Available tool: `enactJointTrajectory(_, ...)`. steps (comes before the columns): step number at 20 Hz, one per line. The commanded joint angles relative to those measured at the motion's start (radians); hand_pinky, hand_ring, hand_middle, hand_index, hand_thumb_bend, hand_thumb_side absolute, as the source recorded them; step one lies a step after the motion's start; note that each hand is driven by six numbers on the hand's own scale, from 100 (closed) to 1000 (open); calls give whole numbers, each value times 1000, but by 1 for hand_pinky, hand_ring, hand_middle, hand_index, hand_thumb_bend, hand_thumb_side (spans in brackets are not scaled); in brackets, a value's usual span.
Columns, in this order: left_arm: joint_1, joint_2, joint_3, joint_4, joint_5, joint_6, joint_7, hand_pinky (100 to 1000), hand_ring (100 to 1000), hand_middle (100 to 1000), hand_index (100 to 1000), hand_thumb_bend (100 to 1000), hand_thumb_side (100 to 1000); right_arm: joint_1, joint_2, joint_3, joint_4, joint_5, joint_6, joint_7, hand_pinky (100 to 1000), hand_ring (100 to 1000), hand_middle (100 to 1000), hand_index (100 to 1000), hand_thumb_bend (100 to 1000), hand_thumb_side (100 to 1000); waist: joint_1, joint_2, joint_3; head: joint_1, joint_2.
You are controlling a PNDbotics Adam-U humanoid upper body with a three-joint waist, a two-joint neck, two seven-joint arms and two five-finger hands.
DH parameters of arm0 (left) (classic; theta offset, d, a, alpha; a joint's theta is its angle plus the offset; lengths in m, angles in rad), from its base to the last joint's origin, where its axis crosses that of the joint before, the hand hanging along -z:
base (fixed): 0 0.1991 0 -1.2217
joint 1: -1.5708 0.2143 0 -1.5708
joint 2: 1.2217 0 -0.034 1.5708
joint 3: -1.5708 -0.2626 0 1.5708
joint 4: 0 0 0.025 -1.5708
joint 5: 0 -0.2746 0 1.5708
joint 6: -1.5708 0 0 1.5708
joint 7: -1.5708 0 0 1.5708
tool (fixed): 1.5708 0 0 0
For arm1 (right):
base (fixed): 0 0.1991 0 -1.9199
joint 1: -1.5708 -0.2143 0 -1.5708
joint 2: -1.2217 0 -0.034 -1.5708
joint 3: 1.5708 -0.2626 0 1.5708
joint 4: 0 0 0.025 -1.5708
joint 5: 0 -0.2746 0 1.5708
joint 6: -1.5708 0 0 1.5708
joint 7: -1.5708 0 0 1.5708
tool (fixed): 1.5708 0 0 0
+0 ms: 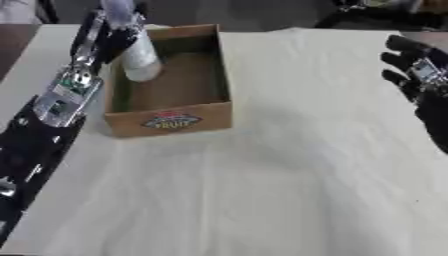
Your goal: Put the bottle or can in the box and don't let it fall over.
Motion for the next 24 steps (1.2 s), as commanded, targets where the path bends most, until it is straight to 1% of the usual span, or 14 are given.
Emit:
enactJointTrajectory(1,-29,3,0,-6,8,-8,-25,1000,902,817,438,100,672,-13,-9,3,-22,0,-1,6,1000,1000,1000,838,100,588,0,-14,-3,4,-9)
enactJointTrajectory(2,-29,2,-2,-8,14,-14,-39,1000,961,885,530,100,672,-13,-8,4,-23,0,-1,7,1000,1000,1000,838,100,588,0,-14,-3,5,-9)
enactJointTrajectory(3,-30,1,-5,-10,19,-22,-59,1000,997,909,570,100,672,-14,-8,4,-23,0,-1,8,1000,1000,1000,838,100,588,0,-14,-4,5,-9)
enactJointTrajectory(4,-30,2,-10,-13,20,-33,-83,1000,1000,986,713,100,672,-14,-7,4,-23,0,-1,8,1000,1000,1000,838,100,589,1,-14,-4,5,-9)
enactJointTrajectory(5,-30,3,-13,-16,16,-43,-109,1000,1000,1000,747,100,672,-14,-7,4,-23,0,0,8,1000,1000,1000,839,100,589,1,-15,-4,6,-9)
enactJointTrajectory(6,-30,3,-15,-17,9,-50,-137,1000,1000,1000,809,100,672,-14,-7,5,-23,0,0,8,1000,1000,1000,839,100,589,1,-15,-3,6,-9)
enactJointTrajectory(9,-30,1,-12,-12,-15,-47,-197,1000,1000,1000,837,100,672,-14,-7,6,-23,1,0,10,1000,1000,1000,839,100,589,1,-16,-2,6,-9)
enactJointTrajectory(13,-28,2,-5,-9,-43,-21,-215,1000,1000,1000,845,100,672,-13,-7,6,-23,1,1,11,1000,1000,1000,839,100,589,2,-17,0,6,-7)
enactJointTrajectory(16,-24,4,-6,-10,-62,-4,-235,1000,1000,1000,867,100,672,-12,-8,6,-23,1,1,11,1000,1000,1000,839,100,589,2,-17,2,5,-6)
enactJointTrajectory(20,-17,6,-4,-6,-81,23,-268,1000,1000,1000,851,100,672,-11,-9,6,-23,1,1,11,1000,1000,1000,839,100,588,2,-18,5,5,-5)
enactJointTrajectory(24,-8,8,0,-13,-81,54,-307,1000,1000,1000,861,100,672,-10,-10,5,-22,1,0,10,1000,1000,1000,839,100,588,2,-19,9,5,-3)
